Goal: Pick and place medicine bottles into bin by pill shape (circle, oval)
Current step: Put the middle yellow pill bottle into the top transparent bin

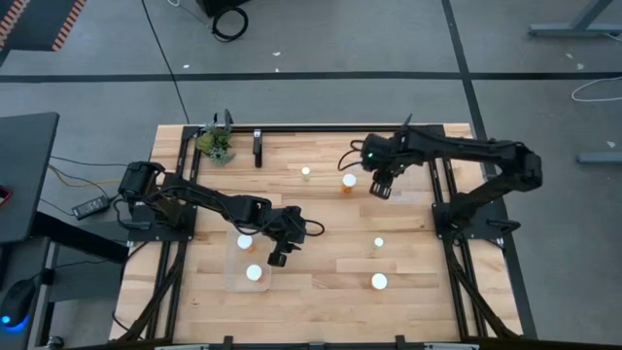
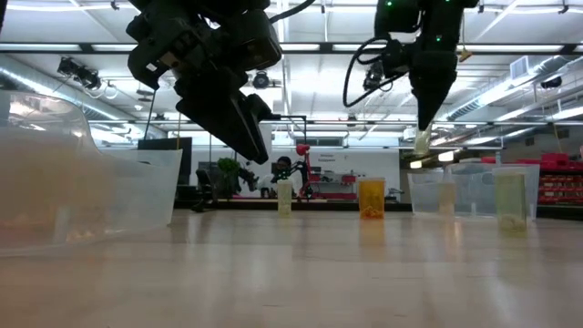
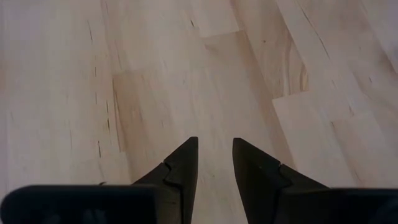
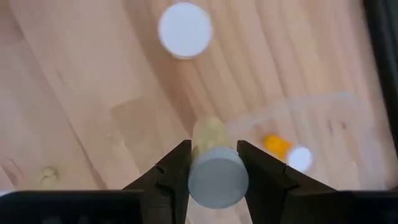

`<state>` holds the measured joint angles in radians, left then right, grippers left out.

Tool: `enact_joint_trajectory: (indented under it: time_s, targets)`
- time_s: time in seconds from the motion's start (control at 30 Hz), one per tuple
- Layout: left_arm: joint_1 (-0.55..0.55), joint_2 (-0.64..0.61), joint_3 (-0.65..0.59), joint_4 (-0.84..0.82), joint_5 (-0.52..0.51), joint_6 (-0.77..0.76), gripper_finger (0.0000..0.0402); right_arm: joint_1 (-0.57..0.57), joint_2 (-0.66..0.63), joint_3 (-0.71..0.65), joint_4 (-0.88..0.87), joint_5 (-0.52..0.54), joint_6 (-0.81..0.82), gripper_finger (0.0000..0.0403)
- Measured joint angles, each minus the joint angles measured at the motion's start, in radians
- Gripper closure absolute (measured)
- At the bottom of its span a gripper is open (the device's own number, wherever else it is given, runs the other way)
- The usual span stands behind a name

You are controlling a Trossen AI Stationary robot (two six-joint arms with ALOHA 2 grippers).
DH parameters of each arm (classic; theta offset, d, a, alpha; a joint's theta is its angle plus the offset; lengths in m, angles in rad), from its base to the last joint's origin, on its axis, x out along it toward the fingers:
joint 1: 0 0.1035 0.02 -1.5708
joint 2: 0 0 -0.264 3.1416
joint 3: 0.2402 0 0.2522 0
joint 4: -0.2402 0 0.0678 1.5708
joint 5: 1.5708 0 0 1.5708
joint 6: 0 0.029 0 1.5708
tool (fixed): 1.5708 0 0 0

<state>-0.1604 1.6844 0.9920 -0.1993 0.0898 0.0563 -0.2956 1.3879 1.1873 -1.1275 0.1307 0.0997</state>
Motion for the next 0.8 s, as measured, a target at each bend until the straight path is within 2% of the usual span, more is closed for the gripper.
enact_joint_trajectory:
  time_s: [0.27, 0.8]
  targets:
    - [0.000, 0.000, 0.000, 0.000, 0.000, -0.001, 0.0294, -0.080, -0.033, -0.038, -0.018, -0.003, -0.026, 0.0273]
    - [0.000, 0.000, 0.000, -0.008, 0.000, -0.003, 0.0294, -0.195, -0.033, -0.324, 0.123, -0.058, -0.049, 0.0273]
